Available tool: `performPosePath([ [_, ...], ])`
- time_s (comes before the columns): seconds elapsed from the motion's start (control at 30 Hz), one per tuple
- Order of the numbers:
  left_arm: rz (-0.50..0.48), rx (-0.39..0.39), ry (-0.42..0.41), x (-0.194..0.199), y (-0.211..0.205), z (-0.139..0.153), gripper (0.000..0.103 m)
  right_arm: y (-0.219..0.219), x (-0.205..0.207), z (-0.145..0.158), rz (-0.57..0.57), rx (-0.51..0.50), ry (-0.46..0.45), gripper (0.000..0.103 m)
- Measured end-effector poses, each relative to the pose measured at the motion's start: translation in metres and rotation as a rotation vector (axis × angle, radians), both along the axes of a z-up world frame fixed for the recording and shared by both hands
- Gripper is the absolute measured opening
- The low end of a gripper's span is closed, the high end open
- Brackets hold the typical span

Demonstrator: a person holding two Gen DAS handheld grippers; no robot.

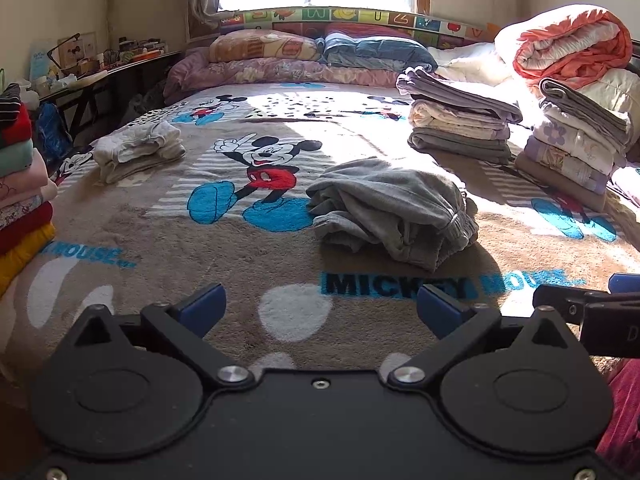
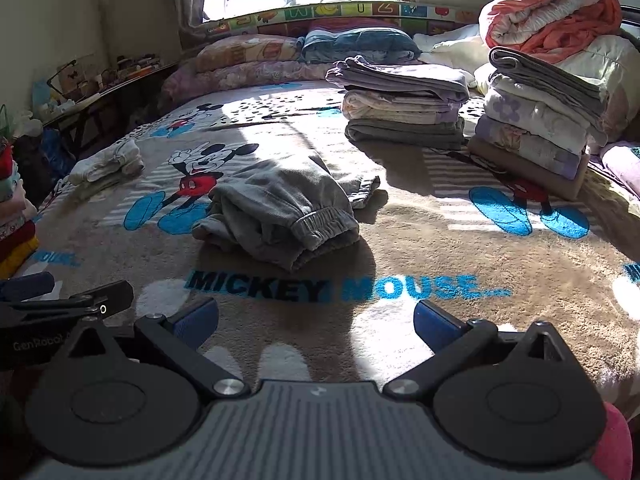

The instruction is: Fold clothes

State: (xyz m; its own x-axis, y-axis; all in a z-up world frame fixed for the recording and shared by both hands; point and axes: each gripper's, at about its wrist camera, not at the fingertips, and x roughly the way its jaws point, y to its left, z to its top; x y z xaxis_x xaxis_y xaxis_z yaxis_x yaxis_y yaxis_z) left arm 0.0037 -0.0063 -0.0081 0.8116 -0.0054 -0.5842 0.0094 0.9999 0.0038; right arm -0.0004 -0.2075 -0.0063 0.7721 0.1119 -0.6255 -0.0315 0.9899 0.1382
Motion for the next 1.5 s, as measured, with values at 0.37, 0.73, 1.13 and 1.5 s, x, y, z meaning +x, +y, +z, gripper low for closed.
performPosePath([
  [0.37,-0.002,-0.003,0.000,0.0006,-0.0013,-0.0018,0.103,-0.0013,0.0006,-0.0018,0.002,0.010,-0.001,0.103],
  [0.73,-0.009,-0.004,0.005,0.0007,-0.0013,-0.0049,0.103,-0.0021,0.0011,-0.0060,0.001,0.016,0.008,0.103],
  [1.13,-0.010,-0.008,0.005,0.0011,0.0005,-0.0050,0.103,-0.0030,0.0007,-0.0071,0.002,0.019,0.011,0.103],
  [1.5,-0.003,-0.010,0.013,0.0035,0.0021,-0.0073,0.103,-0.0072,0.0018,-0.0096,0.005,0.048,-0.001,0.103],
])
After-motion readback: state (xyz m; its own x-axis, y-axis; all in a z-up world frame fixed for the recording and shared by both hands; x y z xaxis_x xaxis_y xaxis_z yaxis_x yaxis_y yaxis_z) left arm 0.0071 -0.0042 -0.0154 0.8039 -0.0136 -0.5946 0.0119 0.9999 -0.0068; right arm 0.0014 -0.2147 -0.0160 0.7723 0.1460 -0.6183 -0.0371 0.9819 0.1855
